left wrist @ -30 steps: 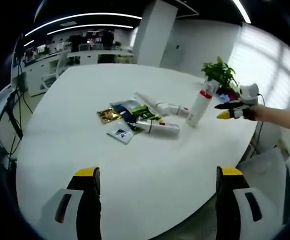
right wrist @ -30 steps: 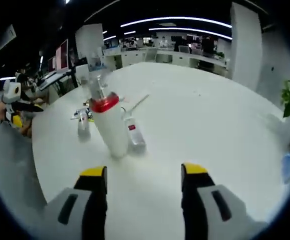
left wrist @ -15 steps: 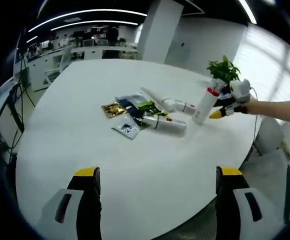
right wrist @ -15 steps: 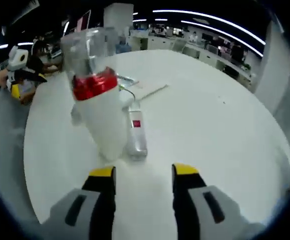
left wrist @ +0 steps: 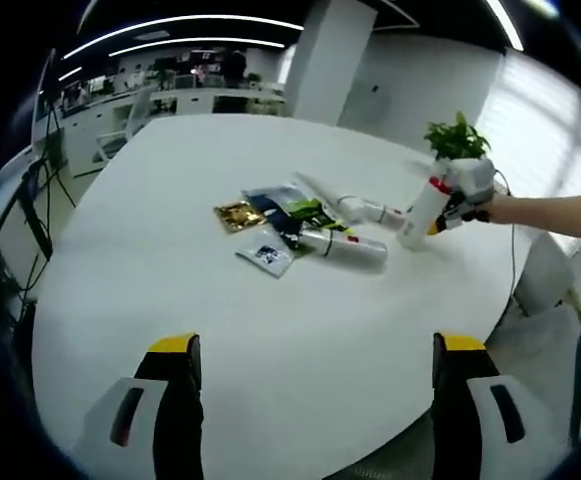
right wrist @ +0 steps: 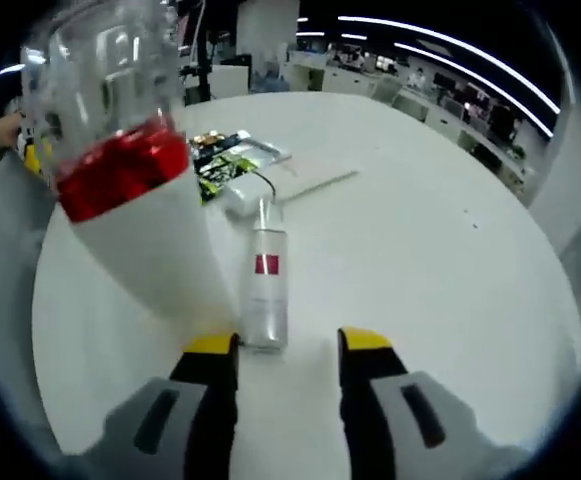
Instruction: Arrange the skincare products in the storage area until every visible bottle or jar stands upright without overlapping.
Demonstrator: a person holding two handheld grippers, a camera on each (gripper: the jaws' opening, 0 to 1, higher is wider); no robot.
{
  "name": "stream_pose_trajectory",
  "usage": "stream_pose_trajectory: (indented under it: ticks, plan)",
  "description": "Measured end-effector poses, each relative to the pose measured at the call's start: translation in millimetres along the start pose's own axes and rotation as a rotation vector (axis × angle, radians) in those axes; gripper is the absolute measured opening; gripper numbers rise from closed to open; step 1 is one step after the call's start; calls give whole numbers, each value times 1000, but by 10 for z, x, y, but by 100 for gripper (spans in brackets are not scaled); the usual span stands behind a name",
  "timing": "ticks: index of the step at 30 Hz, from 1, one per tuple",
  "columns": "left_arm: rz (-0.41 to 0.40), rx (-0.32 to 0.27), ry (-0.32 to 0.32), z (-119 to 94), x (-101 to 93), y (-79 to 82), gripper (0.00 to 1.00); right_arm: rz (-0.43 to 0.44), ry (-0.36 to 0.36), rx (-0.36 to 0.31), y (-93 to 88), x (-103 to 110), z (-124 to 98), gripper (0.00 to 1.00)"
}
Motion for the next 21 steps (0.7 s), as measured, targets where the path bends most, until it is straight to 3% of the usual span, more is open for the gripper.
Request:
stream_pose_trajectory:
  ticks: [10,17,21]
  plan:
    - [34,17,0,22,23,39,94,-34,96,0,169,-86,127,33]
    - [29,17,7,17,65,50,94,-106,212,45,256,-53,245,32]
    - [25,23,12,18,77,27,94,-125,236,45,316,-108,333,28]
Point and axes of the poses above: the point that each gripper's makers call its tool centre point, and the gripper's own axes: z roughly forward along the fingers, x roughly to its left, y roughly out of its top, the point moved 4 cm from there along -z, roughly backward along the fingers, and after that the axes turned 14 degrees about z, right-handed, at the moved point
